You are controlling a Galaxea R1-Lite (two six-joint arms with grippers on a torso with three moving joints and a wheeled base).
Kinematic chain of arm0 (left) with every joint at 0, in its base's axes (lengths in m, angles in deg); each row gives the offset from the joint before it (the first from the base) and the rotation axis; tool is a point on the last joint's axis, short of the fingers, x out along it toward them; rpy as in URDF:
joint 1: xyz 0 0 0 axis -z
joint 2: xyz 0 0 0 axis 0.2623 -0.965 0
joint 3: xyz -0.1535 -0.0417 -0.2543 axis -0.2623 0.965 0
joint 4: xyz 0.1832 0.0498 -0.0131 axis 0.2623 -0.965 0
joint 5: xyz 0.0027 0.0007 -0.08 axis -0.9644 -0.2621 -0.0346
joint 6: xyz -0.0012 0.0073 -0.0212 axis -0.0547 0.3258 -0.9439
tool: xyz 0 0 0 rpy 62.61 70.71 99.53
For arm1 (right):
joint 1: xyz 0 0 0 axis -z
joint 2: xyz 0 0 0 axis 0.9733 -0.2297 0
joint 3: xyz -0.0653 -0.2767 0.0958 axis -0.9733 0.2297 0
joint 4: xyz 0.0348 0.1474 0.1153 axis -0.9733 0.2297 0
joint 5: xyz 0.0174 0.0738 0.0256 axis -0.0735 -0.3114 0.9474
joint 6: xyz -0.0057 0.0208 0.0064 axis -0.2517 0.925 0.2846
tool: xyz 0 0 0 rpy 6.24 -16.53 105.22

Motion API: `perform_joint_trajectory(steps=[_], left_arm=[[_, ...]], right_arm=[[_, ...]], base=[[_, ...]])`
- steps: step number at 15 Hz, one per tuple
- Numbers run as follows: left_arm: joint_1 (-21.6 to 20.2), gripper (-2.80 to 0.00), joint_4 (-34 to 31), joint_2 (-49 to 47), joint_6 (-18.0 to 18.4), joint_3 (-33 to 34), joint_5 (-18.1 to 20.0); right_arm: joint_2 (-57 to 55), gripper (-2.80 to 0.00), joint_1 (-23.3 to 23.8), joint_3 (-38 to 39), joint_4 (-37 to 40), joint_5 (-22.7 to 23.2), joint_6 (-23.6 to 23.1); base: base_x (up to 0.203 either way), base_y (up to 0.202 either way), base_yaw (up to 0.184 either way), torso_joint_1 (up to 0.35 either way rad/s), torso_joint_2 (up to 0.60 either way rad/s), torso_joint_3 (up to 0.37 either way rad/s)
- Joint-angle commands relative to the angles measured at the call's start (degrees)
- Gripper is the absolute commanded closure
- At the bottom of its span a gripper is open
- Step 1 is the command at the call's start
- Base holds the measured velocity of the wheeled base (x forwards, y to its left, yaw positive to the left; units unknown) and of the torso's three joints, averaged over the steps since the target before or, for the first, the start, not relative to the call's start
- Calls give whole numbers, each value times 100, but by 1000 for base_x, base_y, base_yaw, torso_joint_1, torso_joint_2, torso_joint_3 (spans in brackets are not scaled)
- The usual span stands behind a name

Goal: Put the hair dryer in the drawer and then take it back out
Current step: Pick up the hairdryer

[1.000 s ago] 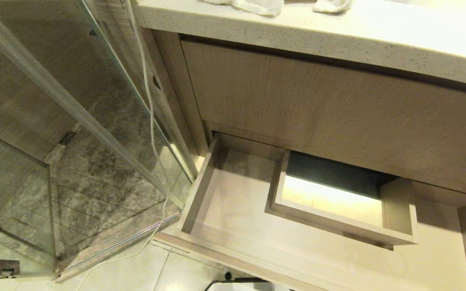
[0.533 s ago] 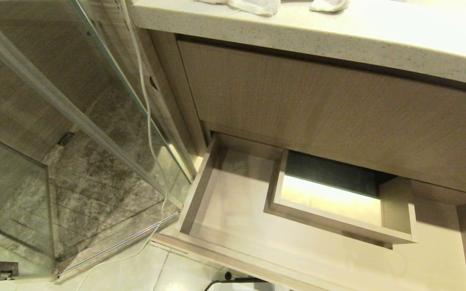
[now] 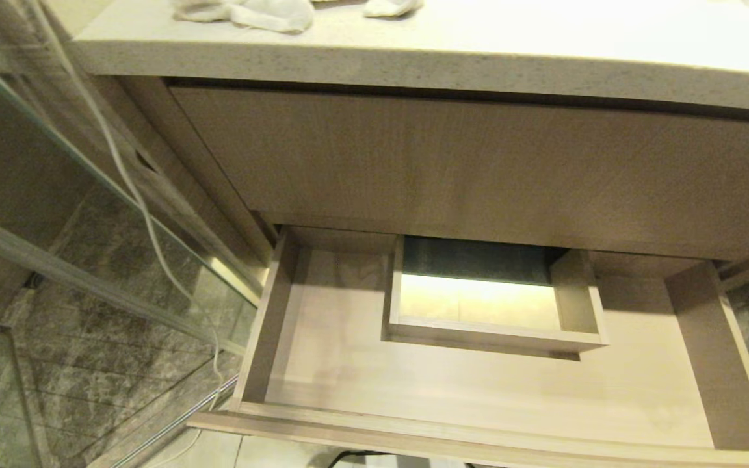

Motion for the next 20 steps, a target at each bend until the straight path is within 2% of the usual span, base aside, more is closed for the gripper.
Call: perform_joint_trajectory(steps=[1, 8, 20], left_arm=[[-2, 0, 2, 0, 0, 1, -2], [-2, 0, 2, 0, 0, 6, -2], [-2, 0, 2, 0, 0, 4, -2]], right_arm=[[8, 0, -1, 9, -2, -4, 1], [8, 0, -1, 9, -2, 14, -17], [8, 0, -1, 9, -2, 5, -8]], base=[[-2, 25, -144, 2, -3, 2], [-2, 18, -130, 2, 4, 1], [0, 0, 0, 4, -7, -4]])
